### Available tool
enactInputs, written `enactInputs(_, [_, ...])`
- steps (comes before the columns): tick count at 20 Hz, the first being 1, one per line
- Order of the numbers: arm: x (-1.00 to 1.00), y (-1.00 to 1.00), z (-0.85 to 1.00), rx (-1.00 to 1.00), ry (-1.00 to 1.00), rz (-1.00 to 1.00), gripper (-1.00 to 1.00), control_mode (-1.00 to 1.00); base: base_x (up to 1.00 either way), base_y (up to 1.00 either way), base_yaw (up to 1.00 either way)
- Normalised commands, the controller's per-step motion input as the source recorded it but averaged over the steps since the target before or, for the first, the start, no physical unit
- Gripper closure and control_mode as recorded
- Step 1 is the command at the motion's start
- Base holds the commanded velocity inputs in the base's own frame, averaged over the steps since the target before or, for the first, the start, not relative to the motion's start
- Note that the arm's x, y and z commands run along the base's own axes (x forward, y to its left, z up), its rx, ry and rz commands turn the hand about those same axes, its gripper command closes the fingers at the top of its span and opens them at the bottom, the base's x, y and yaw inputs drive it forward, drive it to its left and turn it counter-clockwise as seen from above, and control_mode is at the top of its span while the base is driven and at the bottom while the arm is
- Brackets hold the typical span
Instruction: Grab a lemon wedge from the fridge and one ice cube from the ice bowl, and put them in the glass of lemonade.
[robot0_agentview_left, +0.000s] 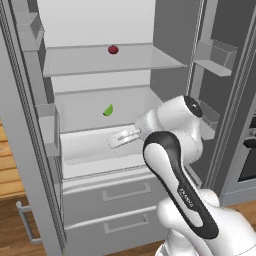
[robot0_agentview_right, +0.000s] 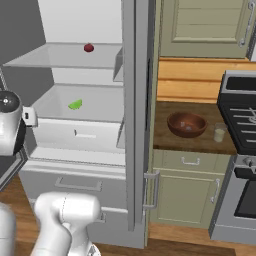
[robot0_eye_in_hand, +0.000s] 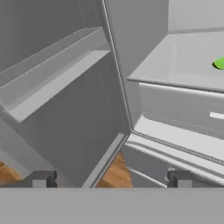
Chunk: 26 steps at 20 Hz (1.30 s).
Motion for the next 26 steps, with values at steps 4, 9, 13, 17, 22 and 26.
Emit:
enactInputs(4, [0.10,-0.11,0.06,-0.29,0.00,-0.10,-1.00,-1.00,0.00,0.00,0.00])
enactInputs(9, [0.17,-0.48,-0.03,-0.17,-0.01,-0.14,-1.00,-1.00,0.00,0.00,0.00])
enactInputs(13, [0.80,-0.19,-0.02,-0.02,0.00,-0.11,-1.00,-1.00,0.00,0.00,0.00])
enactInputs(17, [0.94,-0.05,0.00,0.00,0.00,-0.19,-1.00,-1.00,0.00,0.00,0.00])
enactInputs(22, [1.00,-0.02,-0.20,0.00,0.00,-0.26,-1.00,-1.00,0.00,0.00,0.00])
enactInputs(26, [0.91,-0.03,-0.16,0.00,0.00,-0.23,-1.00,-1.00,0.00,0.00,0.00])
